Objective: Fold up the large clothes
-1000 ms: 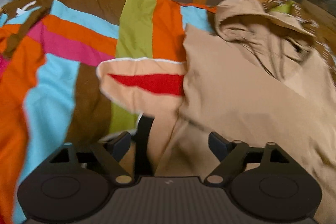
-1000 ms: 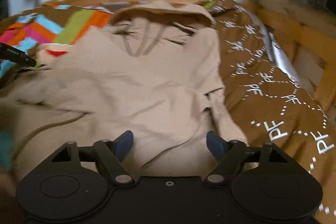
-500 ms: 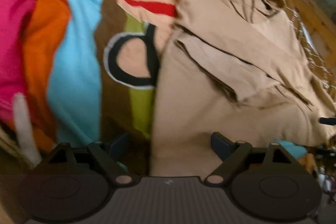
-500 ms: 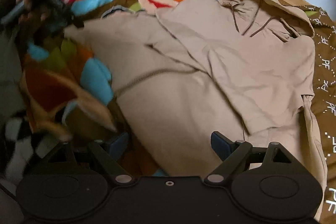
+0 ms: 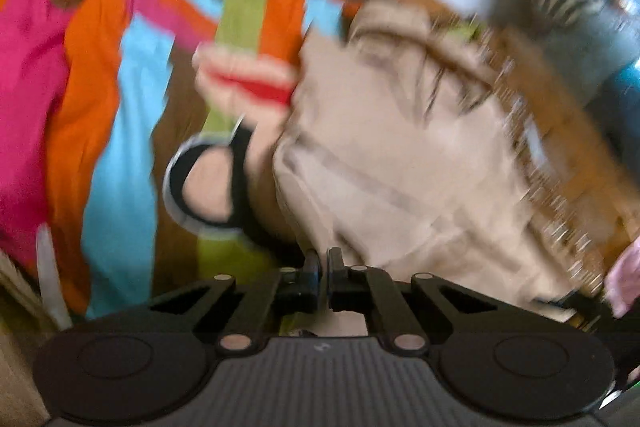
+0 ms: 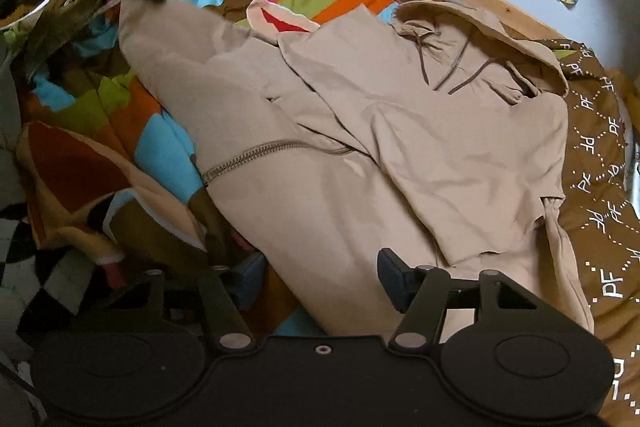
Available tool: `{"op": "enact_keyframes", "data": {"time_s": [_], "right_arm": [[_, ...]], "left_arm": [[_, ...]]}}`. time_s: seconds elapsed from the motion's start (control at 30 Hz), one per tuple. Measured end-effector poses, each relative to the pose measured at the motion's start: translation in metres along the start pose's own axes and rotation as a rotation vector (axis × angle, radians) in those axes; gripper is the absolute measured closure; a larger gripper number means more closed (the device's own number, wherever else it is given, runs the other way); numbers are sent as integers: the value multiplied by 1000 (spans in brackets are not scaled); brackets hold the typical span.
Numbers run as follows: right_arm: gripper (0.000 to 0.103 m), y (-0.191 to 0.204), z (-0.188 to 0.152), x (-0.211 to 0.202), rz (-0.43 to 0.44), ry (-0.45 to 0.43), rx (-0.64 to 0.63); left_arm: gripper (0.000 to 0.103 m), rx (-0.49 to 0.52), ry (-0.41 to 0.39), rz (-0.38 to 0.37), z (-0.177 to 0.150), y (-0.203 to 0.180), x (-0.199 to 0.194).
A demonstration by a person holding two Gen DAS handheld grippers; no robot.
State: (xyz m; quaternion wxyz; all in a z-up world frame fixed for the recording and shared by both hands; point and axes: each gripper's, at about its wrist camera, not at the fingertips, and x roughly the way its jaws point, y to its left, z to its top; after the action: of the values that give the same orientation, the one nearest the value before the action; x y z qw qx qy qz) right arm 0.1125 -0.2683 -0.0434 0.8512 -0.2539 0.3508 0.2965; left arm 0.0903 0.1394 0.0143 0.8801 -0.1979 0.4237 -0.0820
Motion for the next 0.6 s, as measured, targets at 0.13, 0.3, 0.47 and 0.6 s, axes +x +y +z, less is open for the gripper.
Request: {"op": "enact_keyframes", "data": {"time_s": [0.13, 0.3, 0.47, 0.6], "right_arm": [[59, -7, 4, -9, -20, -55, 64], [98, -21, 11, -32, -23, -142, 151], [101, -43, 15, -58, 22, -207, 274], [90, -37, 5, -45, 74, -127, 231]], "left_arm": [[101, -31, -56, -1, 22, -21, -17], [101, -115, -109, -45, 46, -29, -36], [101, -142, -90, -2, 36, -20, -45], [101, -226, -16, 53, 13, 15, -29]]}}
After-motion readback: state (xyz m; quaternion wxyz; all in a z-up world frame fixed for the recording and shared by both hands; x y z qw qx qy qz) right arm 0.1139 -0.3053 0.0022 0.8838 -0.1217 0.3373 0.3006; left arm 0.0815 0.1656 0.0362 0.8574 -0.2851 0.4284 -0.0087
